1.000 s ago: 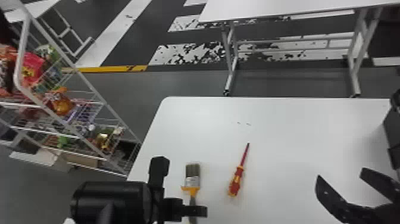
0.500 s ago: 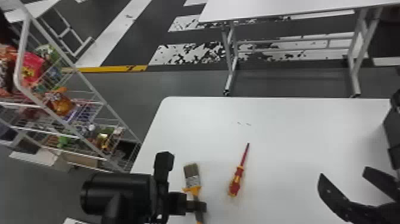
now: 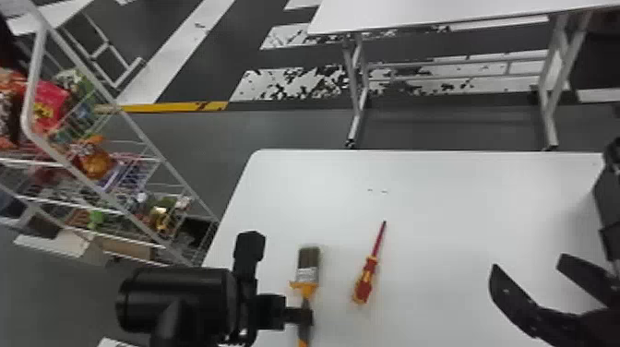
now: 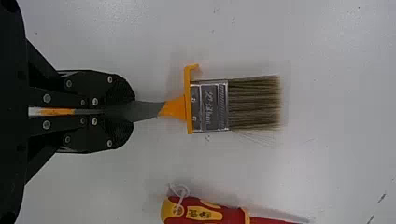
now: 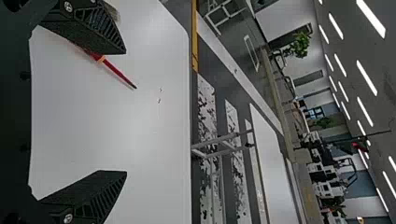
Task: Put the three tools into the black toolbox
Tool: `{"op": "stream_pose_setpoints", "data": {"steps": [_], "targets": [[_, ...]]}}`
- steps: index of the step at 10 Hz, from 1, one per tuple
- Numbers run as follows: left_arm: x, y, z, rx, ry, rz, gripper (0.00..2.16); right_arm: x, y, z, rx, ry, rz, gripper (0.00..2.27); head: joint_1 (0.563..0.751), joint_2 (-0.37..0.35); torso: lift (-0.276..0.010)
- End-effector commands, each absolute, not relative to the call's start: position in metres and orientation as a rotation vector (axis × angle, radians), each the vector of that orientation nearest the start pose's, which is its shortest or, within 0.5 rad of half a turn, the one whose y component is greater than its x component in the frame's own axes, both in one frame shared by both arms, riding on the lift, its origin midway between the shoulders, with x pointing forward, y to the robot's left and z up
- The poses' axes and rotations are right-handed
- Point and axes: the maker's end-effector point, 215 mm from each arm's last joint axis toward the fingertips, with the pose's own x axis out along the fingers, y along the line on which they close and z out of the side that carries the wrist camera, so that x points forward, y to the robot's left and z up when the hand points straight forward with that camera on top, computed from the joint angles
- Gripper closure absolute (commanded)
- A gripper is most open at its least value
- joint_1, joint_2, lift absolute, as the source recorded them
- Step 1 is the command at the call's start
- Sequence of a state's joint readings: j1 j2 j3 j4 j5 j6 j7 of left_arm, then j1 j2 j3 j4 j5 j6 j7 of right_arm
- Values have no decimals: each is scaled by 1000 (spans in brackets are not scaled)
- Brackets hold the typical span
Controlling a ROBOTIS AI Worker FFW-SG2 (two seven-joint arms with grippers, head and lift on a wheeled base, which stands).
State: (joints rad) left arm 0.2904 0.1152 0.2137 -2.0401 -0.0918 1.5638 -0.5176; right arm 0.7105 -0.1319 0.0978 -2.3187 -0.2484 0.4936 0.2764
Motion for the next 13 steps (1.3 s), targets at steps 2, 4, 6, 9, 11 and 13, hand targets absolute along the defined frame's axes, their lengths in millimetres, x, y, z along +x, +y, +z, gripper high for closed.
{"op": "stream_pose_setpoints", "data": {"steps": [2,4,6,9,11,13], "targets": [[269,297,-551,-249,1285,-86,1791,333,-92,-407,234,474,491,83,695,350,-51],[260,300,-523,-289,1217,-97,1791,331,-90,-411,234,501,497,83,695,350,-51],[252,275,-486,-447,1125,-220,1791,328,-82,-415,240,530,514,83,695,350,-51],[244,219,-463,-587,1084,-412,1791,322,-79,-426,241,610,527,83,695,347,-51],[233,173,-456,-653,1097,-559,1791,326,-80,-429,259,650,538,83,695,270,-51],[212,143,-471,-657,1169,-623,1791,332,-78,-430,248,676,548,83,695,205,-51]]}}
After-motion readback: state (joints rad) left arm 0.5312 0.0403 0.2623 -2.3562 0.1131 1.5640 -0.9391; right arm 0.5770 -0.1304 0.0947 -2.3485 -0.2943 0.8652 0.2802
